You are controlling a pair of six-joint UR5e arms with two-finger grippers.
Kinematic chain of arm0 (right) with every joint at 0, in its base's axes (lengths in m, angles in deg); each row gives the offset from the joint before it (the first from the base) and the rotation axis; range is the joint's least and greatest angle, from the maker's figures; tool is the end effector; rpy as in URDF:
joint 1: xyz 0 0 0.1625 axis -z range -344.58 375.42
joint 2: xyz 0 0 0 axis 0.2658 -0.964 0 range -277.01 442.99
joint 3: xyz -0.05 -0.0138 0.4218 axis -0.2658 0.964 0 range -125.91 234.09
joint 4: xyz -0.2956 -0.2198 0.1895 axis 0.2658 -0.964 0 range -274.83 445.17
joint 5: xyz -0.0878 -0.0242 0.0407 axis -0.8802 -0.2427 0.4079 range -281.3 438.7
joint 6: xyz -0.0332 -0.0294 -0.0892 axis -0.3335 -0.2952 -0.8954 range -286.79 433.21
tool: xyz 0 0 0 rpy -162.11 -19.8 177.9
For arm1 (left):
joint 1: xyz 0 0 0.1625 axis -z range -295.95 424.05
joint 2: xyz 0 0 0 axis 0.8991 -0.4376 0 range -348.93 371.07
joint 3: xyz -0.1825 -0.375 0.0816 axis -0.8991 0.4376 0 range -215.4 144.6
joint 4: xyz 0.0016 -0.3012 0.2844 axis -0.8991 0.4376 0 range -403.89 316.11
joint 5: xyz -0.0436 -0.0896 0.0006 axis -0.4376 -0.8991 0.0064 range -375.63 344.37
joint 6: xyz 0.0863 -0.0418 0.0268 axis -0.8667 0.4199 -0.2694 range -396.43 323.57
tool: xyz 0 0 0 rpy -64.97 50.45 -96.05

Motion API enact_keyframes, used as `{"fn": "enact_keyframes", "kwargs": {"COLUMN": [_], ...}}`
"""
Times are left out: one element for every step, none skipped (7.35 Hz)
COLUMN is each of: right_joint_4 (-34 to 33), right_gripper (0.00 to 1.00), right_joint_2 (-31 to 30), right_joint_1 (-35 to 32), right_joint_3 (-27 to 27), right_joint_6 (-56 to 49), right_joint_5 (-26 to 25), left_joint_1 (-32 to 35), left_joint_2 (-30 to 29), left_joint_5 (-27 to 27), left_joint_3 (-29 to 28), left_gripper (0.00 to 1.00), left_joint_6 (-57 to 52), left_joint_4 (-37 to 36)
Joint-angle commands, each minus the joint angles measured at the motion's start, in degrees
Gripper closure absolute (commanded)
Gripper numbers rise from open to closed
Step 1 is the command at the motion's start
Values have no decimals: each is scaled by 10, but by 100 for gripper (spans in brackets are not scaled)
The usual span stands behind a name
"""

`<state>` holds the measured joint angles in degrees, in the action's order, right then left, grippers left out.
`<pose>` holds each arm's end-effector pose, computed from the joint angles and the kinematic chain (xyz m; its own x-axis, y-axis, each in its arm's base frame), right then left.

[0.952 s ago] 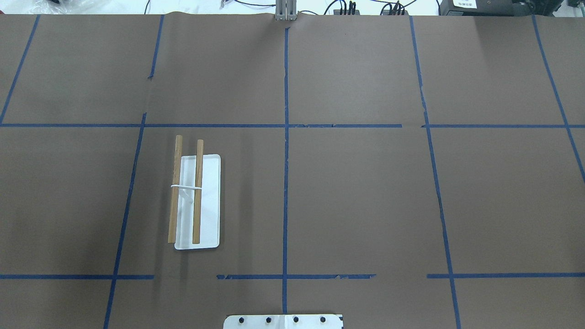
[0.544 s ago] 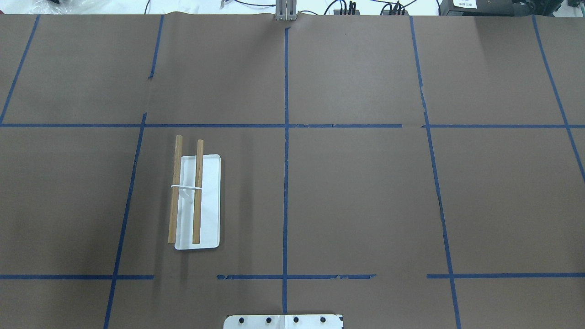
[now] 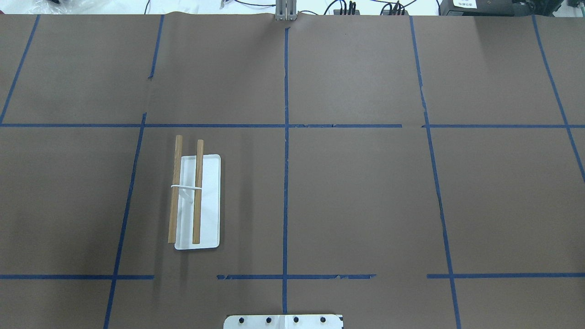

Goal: Hang towel on rack

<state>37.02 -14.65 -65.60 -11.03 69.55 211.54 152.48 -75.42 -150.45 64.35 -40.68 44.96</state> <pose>0.0047 -0.3900 0.8504 0.6957 -0.2852 0.6593 0.1990 0.9584 0.2046 -0.0502 -0.4710 0.6055 0.7033 0.1556 -0.6936 -0.0796 0.9868 0.1407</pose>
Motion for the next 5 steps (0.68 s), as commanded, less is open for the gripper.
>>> {"fn": "enact_keyframes", "kwargs": {"right_joint_4": [2, 1, 2, 3, 4], "right_gripper": [64, 76, 95, 100, 100], "right_joint_2": [-1, 0, -1, -1, -1], "right_joint_1": [1, 1, 0, 0, 0], "right_joint_3": [1, 0, 0, -2, -5], "right_joint_6": [0, 0, -1, -6, -7], "right_joint_5": [-10, -11, -10, -9, -8], "left_joint_1": [1, 1, 1, 1, 1], "left_joint_2": [0, 0, 0, 0, 0], "left_joint_5": [0, 0, 0, 0, 0], "left_joint_3": [0, 0, 0, 0, 0], "left_gripper": [0, 0, 0, 0, 0], "left_joint_6": [-1, -1, 0, -1, 0], "left_joint_4": [0, 0, -1, -1, -1]}}
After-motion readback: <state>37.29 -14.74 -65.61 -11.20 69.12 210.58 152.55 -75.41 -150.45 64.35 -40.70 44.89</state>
